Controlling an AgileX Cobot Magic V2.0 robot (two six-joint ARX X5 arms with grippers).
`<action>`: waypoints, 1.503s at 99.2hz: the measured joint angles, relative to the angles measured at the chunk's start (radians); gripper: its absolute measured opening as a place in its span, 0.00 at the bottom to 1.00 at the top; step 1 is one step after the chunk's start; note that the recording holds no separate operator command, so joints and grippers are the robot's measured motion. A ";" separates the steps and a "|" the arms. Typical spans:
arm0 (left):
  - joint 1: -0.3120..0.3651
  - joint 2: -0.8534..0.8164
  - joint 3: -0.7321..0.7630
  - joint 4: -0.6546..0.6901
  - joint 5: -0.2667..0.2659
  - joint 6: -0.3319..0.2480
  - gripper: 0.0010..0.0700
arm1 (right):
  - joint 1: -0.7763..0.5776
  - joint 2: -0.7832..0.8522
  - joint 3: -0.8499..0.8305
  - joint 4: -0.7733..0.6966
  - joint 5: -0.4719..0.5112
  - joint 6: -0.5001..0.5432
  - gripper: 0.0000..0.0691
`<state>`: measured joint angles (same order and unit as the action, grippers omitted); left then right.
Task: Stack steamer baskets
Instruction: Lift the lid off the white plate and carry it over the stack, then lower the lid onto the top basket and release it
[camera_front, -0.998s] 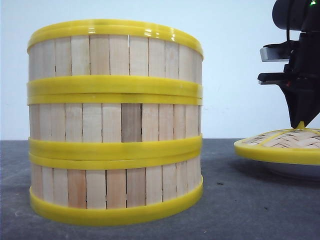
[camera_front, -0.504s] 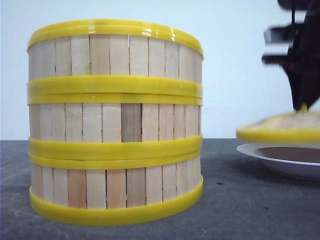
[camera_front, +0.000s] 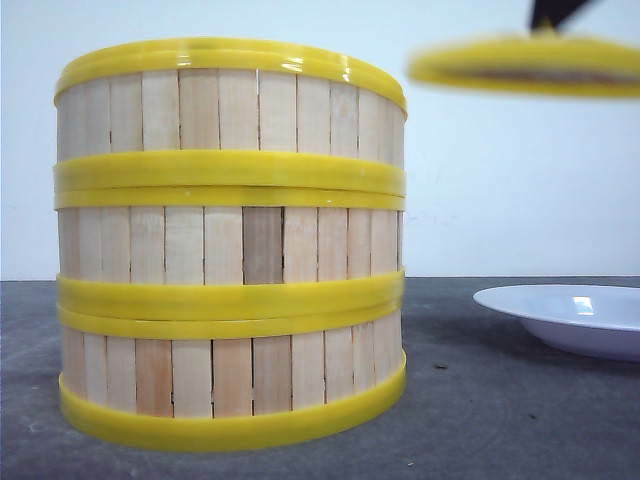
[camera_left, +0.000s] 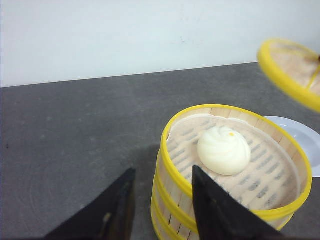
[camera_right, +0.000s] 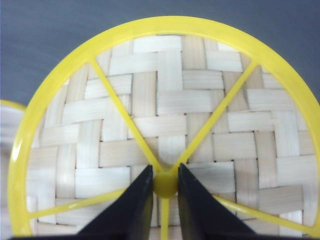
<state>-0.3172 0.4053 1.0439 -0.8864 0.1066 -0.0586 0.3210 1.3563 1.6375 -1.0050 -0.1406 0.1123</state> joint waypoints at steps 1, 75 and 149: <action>0.000 0.000 0.000 0.000 0.000 -0.001 0.27 | 0.008 0.000 0.009 -0.001 -0.003 0.000 0.08; 0.000 0.000 0.000 0.000 0.000 -0.010 0.27 | 0.500 0.190 0.132 0.055 0.063 0.023 0.08; 0.000 0.000 0.000 -0.040 0.000 -0.010 0.27 | 0.550 0.281 0.132 0.052 0.063 0.022 0.08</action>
<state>-0.3172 0.4053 1.0439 -0.9260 0.1066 -0.0685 0.8707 1.6371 1.7699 -0.9527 -0.0772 0.1345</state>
